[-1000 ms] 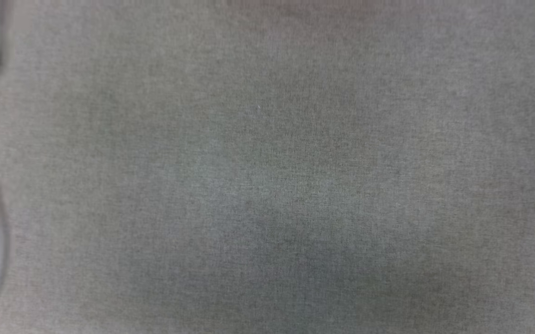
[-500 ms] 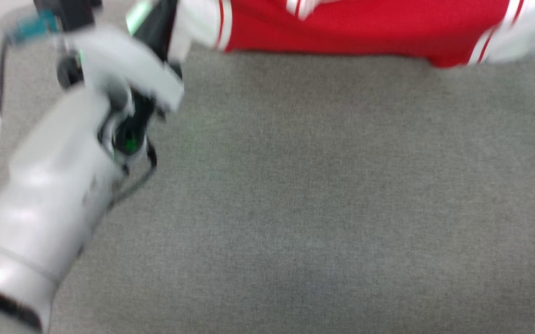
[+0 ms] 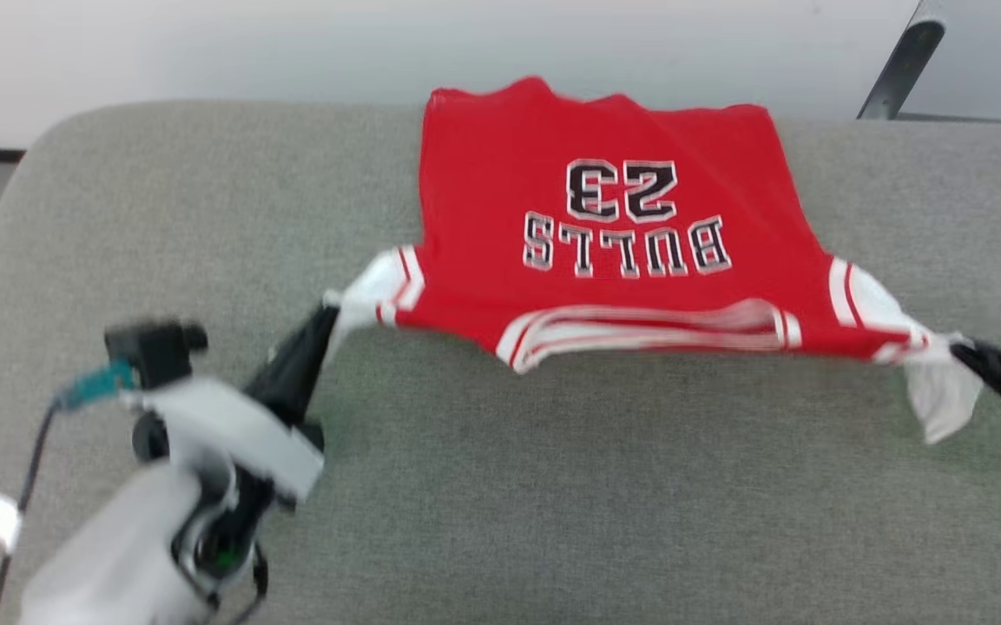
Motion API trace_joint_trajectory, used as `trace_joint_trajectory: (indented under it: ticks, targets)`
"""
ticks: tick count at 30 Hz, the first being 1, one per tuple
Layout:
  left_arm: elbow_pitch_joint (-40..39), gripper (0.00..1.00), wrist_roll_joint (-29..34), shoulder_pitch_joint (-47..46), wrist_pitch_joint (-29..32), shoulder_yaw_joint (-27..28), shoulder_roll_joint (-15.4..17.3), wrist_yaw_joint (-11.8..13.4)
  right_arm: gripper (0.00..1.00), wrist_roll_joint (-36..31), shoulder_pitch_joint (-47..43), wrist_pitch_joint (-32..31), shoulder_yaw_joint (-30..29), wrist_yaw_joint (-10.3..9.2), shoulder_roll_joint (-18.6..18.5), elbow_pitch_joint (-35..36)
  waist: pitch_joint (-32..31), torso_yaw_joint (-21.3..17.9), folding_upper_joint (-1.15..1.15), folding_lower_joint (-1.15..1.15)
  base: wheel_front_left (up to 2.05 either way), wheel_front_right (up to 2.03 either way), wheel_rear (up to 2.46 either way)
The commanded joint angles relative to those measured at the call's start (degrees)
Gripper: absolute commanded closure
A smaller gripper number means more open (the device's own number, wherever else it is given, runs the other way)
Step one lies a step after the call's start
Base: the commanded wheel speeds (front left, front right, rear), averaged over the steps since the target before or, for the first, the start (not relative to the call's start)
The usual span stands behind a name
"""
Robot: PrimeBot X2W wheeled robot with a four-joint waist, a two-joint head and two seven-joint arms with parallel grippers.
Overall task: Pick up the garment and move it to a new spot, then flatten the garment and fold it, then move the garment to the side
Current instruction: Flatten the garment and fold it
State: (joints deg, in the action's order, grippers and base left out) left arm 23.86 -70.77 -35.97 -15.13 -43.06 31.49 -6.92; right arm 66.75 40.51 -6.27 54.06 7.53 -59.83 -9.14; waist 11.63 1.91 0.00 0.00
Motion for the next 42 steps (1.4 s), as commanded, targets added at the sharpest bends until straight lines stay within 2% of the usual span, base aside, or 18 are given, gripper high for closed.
trace_joint_trajectory:
  ticks: [1, 5, 12, 18, 24, 27, 28, 31, 36, 42]
  targets:
    - [-2.5, 1.0, 0.8, 4.7, 0.0, 0.8, 1.0, 1.0, 1.0, 0.1, -4.1, -1.6, -2.0, -0.07, -2.1, 2.2, -1.8, -0.7, 0.0, 0.0, 0.0, 0.0, 0.0]
    - [-7.8, 1.0, 0.8, 11.5, 0.0, 1.4, 3.3, 2.3, 1.0, 0.4, -11.3, -5.0, -5.2, -0.07, -4.5, 7.4, -2.4, -0.8, 0.0, 0.0, 0.0, 0.0, 0.0]
    - [-17.7, 1.0, 1.9, 20.6, 0.0, 1.9, 7.5, 6.8, 1.0, -0.1, -23.3, -10.3, -12.2, -0.07, -8.1, 16.6, -2.0, -0.6, 0.0, 0.0, 0.0, 0.0, 0.0]
    - [-26.2, 1.0, 1.6, 27.4, 0.0, 4.2, 10.7, 11.1, 1.0, -1.7, -32.3, -14.5, -20.2, -0.07, -8.1, 22.1, -1.1, -0.5, 0.0, 0.0, 0.0, 0.0, 0.0]
    - [-29.9, 1.0, 2.6, 28.6, 0.7, 3.8, 11.4, 13.3, 1.0, -6.1, -39.6, -19.7, -29.0, -0.07, -3.0, 24.9, 0.1, -0.4, 0.0, 0.0, 0.0, 0.0, 0.0]
    - [-28.9, 1.0, 4.8, 26.9, 2.4, 2.2, 11.0, 14.4, 1.0, -8.7, -41.7, -23.6, -31.9, -0.07, 1.3, 25.9, 0.8, -0.4, 0.0, 0.0, 0.0, 0.0, 0.0]
    - [-28.9, 1.0, 4.8, 26.9, 2.4, 2.2, 11.0, 14.4, 1.0, -8.7, -41.7, -23.6, -31.9, -0.07, 1.3, 25.9, 0.8, -0.4, 0.0, 0.0, 0.0, 0.0, 0.0]
    - [-26.7, 1.0, 6.6, 25.0, 3.9, 0.4, 9.8, 15.0, 1.0, -12.6, -42.3, -27.4, -34.2, -0.07, 5.2, 25.0, 1.8, -0.5, 0.0, 0.0, 0.0, 0.0, 0.0]
    - [-22.0, 1.0, 8.3, 22.1, 5.8, -1.6, 7.1, 15.0, 1.0, -16.8, -42.1, -32.1, -35.0, -0.07, 12.2, 21.9, 3.1, -0.4, 0.0, 0.0, 0.0, 0.0, 0.0]
    - [-17.4, 1.0, 9.5, 20.1, 6.4, -3.2, 4.6, 14.4, 1.0, -20.5, -40.6, -33.2, -33.5, -0.06, 17.6, 16.4, 4.3, -0.2, 0.0, 0.0, 0.0, 0.0, 0.0]
